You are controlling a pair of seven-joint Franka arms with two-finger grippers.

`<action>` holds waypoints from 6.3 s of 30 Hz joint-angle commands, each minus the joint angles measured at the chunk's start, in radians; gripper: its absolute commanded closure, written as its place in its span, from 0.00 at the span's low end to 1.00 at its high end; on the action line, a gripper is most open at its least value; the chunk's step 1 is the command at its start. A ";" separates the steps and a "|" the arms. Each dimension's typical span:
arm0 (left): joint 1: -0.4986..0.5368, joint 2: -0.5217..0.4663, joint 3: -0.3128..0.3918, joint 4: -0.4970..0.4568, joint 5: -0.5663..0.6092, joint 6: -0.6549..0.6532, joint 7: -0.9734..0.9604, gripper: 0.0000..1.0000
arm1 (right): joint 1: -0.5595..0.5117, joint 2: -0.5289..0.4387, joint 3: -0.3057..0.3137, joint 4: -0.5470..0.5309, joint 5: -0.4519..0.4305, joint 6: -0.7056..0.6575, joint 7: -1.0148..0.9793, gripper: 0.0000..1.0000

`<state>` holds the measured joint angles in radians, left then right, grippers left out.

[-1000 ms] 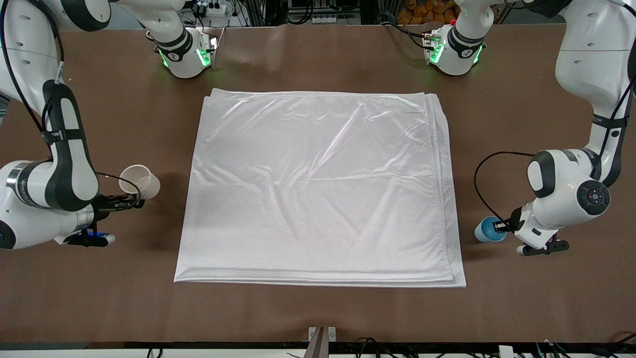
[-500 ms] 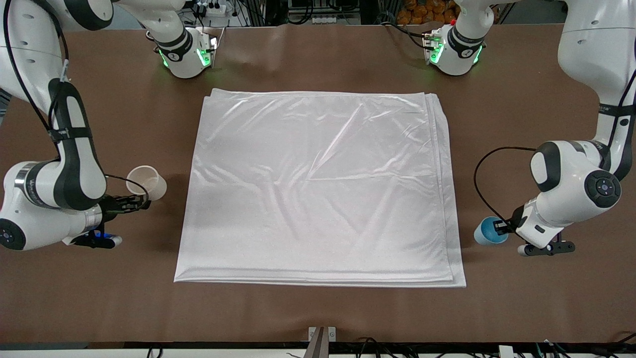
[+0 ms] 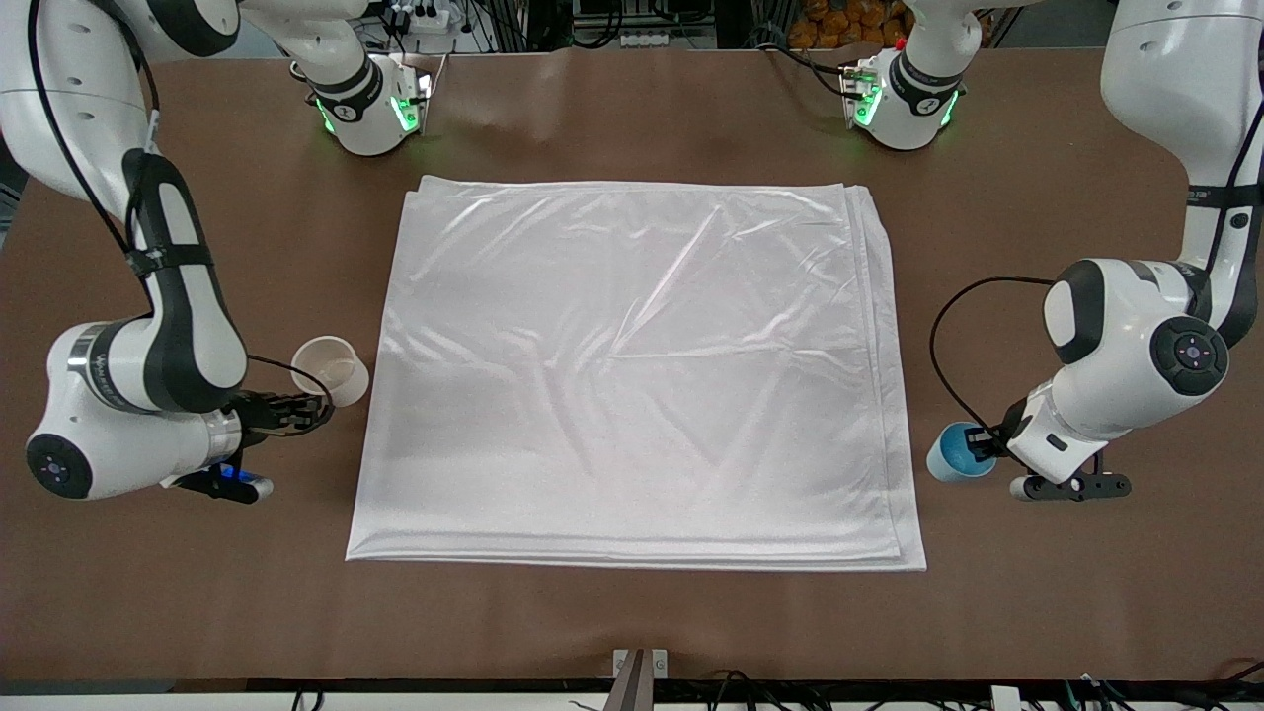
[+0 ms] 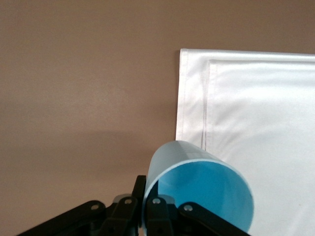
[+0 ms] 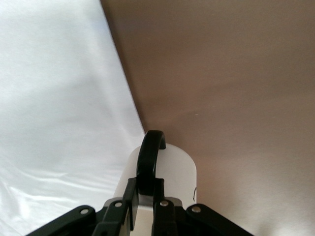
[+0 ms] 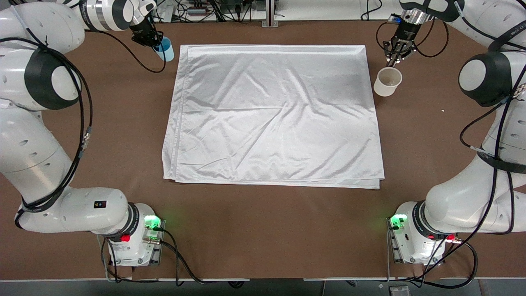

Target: Place blue cup into white mug on cloth

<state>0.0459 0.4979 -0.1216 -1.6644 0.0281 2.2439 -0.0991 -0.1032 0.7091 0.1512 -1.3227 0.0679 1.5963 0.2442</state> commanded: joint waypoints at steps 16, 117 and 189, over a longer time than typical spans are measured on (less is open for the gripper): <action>-0.100 -0.035 0.005 0.075 0.018 -0.162 -0.090 1.00 | 0.214 -0.010 0.001 0.013 0.187 0.125 0.483 1.00; -0.600 0.080 -0.067 0.230 0.024 -0.069 -0.898 1.00 | 0.094 -0.290 -0.010 -0.471 0.073 0.443 0.087 0.02; -0.564 0.012 -0.029 0.244 0.038 -0.047 -0.889 0.00 | 0.108 -0.830 -0.009 -0.420 -0.080 -0.033 -0.114 0.00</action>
<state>-0.5386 0.6014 -0.1546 -1.3994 0.0734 2.2847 -0.9876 0.0125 -0.0941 0.1346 -1.7838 0.0044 1.5877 0.1423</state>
